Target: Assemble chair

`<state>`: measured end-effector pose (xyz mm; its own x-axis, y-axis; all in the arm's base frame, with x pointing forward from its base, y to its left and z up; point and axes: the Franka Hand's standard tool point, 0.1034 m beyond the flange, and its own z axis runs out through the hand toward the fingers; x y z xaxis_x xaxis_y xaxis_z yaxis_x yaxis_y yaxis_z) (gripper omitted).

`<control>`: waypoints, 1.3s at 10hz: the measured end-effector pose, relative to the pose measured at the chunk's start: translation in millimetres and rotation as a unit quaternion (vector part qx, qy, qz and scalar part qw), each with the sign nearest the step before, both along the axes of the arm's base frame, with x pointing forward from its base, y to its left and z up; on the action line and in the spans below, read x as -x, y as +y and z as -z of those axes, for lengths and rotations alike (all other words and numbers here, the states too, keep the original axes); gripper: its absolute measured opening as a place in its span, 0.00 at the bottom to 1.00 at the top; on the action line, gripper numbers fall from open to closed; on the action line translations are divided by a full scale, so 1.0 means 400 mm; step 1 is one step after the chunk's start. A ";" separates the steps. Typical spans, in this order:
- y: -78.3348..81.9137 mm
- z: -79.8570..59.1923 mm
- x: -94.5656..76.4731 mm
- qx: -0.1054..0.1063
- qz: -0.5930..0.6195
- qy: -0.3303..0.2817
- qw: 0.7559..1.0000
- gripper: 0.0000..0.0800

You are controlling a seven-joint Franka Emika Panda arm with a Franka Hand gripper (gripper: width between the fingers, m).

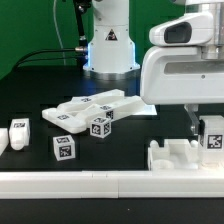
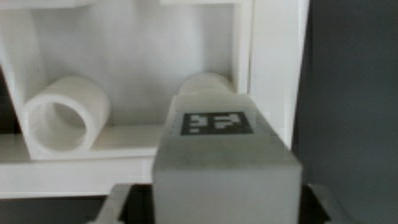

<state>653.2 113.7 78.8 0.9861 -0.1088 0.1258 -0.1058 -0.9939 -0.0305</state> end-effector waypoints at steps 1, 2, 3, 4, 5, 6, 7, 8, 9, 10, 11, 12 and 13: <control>0.000 0.001 0.000 -0.005 0.040 0.001 0.999 0.36; -0.001 0.001 -0.003 -0.010 0.093 -0.001 0.996 0.36; -0.003 0.002 -0.003 -0.018 0.172 0.000 0.985 0.36; -0.003 0.002 0.000 -0.030 0.285 0.003 0.958 0.36; -0.003 0.003 0.004 -0.041 0.399 0.009 0.916 0.36; -0.008 0.002 -0.003 -0.055 0.470 0.022 0.881 0.36; -0.013 0.004 -0.002 -0.069 0.525 0.029 0.848 0.36; -0.014 0.005 -0.002 -0.074 0.545 0.032 0.835 0.36; -0.016 0.006 -0.001 -0.079 0.576 0.035 0.813 0.36; -0.015 0.007 -0.001 -0.080 0.584 0.035 0.807 0.45; -0.014 0.007 -0.001 -0.080 0.580 0.035 0.810 0.45; -0.014 0.007 -0.001 -0.075 0.546 0.033 0.834 0.63; -0.006 0.004 -0.004 -0.064 0.454 0.027 0.888 0.77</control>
Offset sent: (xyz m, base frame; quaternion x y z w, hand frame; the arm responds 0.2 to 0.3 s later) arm 0.0047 -0.0102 0.0017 -0.0642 0.0295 0.3710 0.9259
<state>654.6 111.1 77.1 0.4881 -0.8727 0.0106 -0.8671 -0.4863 -0.1080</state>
